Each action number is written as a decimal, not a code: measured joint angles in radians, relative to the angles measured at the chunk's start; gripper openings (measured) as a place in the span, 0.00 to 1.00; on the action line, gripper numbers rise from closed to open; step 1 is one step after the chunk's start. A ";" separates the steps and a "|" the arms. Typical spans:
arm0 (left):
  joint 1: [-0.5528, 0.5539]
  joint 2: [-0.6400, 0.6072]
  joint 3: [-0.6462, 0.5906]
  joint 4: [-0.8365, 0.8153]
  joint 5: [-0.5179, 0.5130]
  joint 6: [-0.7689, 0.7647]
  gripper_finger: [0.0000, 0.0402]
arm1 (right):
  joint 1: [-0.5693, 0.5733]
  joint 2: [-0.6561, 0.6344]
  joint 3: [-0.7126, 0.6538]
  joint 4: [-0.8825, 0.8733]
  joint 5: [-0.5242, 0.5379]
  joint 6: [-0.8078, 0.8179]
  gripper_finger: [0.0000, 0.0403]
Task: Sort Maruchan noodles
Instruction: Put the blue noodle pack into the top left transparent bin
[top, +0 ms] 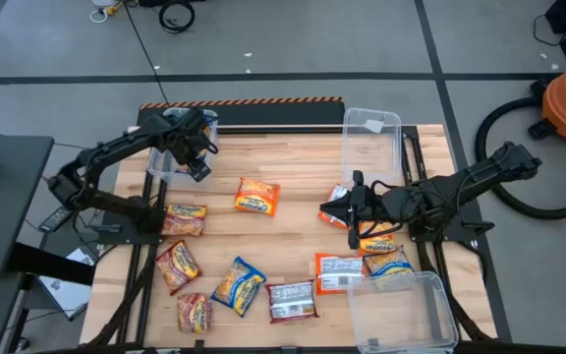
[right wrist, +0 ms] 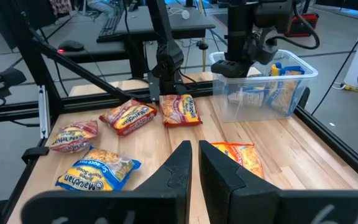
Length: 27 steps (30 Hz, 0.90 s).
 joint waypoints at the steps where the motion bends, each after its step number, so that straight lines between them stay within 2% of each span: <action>1: 0.000 0.005 0.000 -0.007 -0.005 0.001 0.53 | 0.000 0.000 0.000 0.000 0.000 0.000 0.09; 4: 0.001 0.031 0.000 -0.015 -0.051 0.004 0.53 | -0.004 0.000 0.000 0.000 0.000 -0.001 0.09; 10: 0.000 0.037 0.002 0.004 -0.060 0.026 0.50 | -0.005 0.000 0.000 0.001 0.000 -0.001 0.09; 14: 0.000 0.039 0.000 0.015 -0.076 0.039 0.36 | -0.005 0.000 0.000 0.001 0.000 0.000 0.09; 20: 0.001 0.040 -0.001 0.011 -0.092 0.068 0.06 | -0.005 0.000 0.000 0.001 -0.001 0.000 0.09; 22: 0.002 0.040 -0.001 0.010 -0.100 0.091 0.03 | -0.004 0.000 0.000 0.001 -0.001 0.000 0.09; 27: 0.001 0.033 0.006 -0.027 -0.162 0.185 0.03 | -0.004 0.000 0.000 0.001 -0.009 0.000 0.09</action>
